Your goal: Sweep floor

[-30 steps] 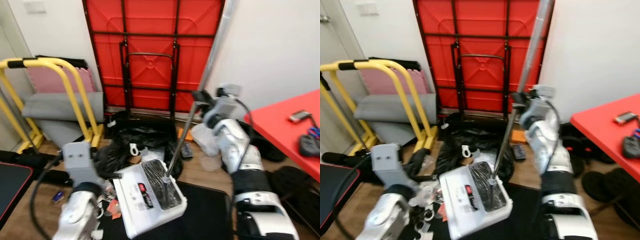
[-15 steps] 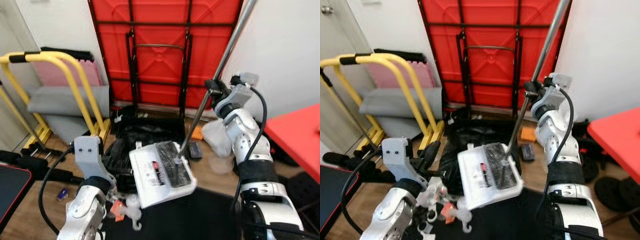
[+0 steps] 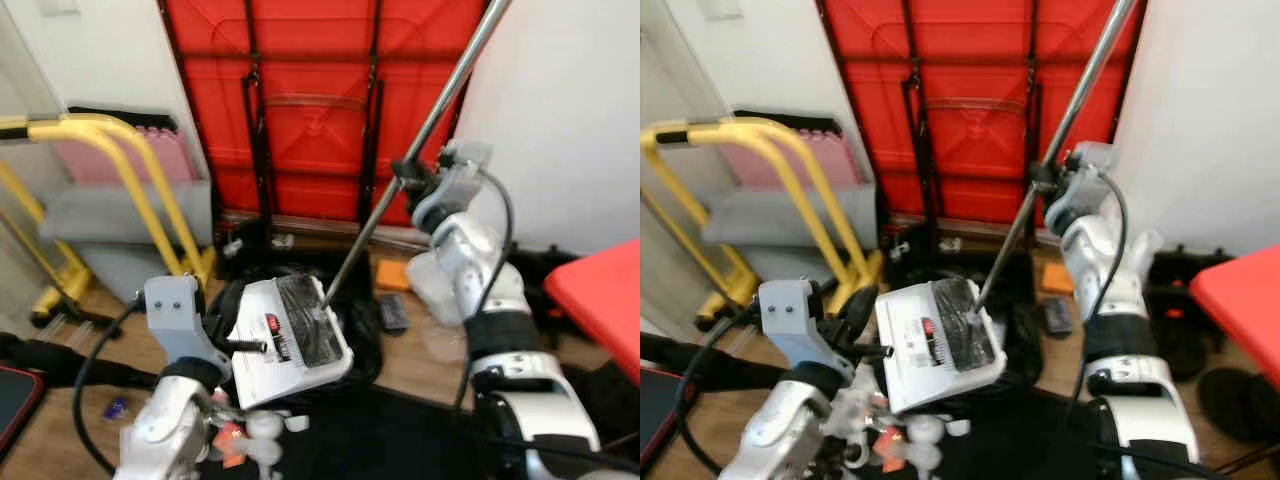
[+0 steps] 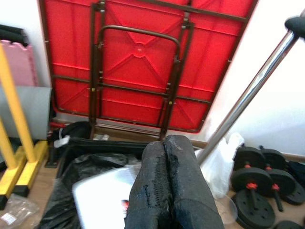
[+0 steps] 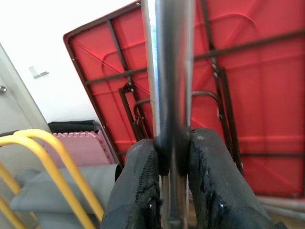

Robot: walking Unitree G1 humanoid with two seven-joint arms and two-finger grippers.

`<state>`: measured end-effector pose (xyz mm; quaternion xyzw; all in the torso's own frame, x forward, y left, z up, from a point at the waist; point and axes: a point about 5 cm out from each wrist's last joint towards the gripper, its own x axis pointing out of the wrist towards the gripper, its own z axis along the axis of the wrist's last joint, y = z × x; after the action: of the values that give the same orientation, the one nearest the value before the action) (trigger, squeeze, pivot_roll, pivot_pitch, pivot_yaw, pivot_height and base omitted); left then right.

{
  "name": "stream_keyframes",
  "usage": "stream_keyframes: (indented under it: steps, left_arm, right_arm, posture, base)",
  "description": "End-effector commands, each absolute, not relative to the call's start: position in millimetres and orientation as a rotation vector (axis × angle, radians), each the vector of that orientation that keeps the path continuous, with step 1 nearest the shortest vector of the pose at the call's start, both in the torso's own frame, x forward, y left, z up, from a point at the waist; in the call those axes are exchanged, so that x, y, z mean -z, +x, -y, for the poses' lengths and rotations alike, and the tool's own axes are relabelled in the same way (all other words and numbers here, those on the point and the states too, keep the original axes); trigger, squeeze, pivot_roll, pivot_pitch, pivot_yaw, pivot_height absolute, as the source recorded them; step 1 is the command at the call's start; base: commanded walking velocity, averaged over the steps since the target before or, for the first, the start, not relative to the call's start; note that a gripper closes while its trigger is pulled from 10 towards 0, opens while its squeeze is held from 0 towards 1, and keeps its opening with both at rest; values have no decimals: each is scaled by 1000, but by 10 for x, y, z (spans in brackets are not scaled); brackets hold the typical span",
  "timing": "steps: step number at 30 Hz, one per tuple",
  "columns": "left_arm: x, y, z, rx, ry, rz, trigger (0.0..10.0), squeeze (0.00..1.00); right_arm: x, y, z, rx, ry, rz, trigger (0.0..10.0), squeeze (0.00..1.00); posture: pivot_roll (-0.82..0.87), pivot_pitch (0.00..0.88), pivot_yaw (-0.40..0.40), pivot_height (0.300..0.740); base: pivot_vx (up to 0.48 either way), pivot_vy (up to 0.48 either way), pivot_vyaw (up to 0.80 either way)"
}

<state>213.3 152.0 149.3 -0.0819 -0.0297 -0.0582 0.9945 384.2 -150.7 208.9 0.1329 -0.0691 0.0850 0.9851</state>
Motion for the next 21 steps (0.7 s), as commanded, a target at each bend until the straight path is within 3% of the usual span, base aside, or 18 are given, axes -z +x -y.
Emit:
stream_keyframes:
  steps: [1, 10, 21]
  left_arm:
    - [-1456, 2106, -1551, 104, -161, 29, 10000, 0]
    - [-1513, 1926, -1356, 214, -175, -14, 10000, 0]
    - [-1598, 1651, -1179, 296, -212, -53, 10000, 0]
  right_arm:
    - [-2369, 3862, 1414, -202, 232, 268, 10000, 0]
    - [-2630, 3960, 1135, -282, 156, 337, 10000, 0]
    - [-2852, 4102, 1153, -266, 89, 363, 10000, 0]
  posture:
    - [-21, 91, -54, 740]
    - [-10, 158, -55, 740]
    - [15, 267, -63, 740]
  base:
    - [0, 0, 0]
    - [0, 0, 0]
    - [0, 0, 0]
